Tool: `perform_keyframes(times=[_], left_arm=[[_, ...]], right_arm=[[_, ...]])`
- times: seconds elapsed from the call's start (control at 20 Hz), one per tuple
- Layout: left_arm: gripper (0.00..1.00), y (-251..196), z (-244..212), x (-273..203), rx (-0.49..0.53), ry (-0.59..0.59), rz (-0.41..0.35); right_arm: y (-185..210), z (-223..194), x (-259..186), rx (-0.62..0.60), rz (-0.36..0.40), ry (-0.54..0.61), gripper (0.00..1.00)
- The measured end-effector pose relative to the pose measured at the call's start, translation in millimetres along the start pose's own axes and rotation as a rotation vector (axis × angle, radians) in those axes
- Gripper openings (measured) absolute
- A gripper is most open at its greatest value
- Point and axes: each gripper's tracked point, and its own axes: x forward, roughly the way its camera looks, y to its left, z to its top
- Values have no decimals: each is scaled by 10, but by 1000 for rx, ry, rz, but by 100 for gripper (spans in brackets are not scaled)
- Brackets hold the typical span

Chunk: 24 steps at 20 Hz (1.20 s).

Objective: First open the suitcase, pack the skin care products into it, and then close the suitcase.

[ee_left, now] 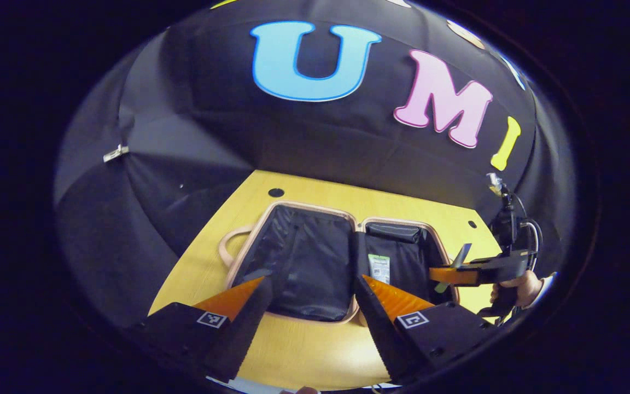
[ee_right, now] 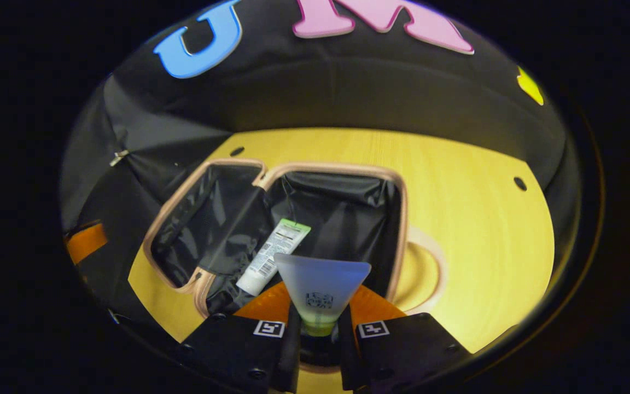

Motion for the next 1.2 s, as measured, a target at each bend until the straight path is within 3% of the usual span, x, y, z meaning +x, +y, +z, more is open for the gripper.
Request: perform_keyframes(times=[0.1, 0.15, 0.2, 0.25, 0.3, 0.35, 0.4, 0.55, 0.65, 0.8, 0.95, 1.2], left_arm=[[96, 267, -92, -71, -56, 0, 20], [97, 355, -145, -139, -75, 5, 25], [96, 462, -176, -193, -85, 7, 41], [96, 568, -182, -229, -89, 7, 59], [97, 644, -190, -277, -89, 7, 71], [97, 703, -185, -306, -87, 9, 86], [96, 785, -203, -324, -84, 10, 101], [97, 1029, -211, -150, -82, 7, 151], [96, 1136, -159, 37, -112, -8, 166], [97, 1376, -104, 474, -199, -19, 162], [96, 1649, -71, 954, -297, 10, 180], [96, 1834, 104, 1658, -422, 73, 119]], right_arm=[[43, -227, 250, 47, -27, 128, 34], [39, -280, 314, 70, -52, 167, 25], [37, -302, 389, 89, -72, 183, 26], [-24, -298, 438, 91, -104, 184, 34], [-70, -309, 454, 91, -129, 192, 35], [-74, -308, 424, 93, -141, 199, 46], [-67, -265, 365, 86, -139, 185, 40], [11, -94, 136, 38, -116, 82, 93], [88, 46, -162, 40, -83, 1, 89], [115, 164, -681, 44, -39, -119, 99], [-54, 49, -1208, 0, -68, -195, 98], [-402, -400, -1924, 35, -143, -264, 97]])
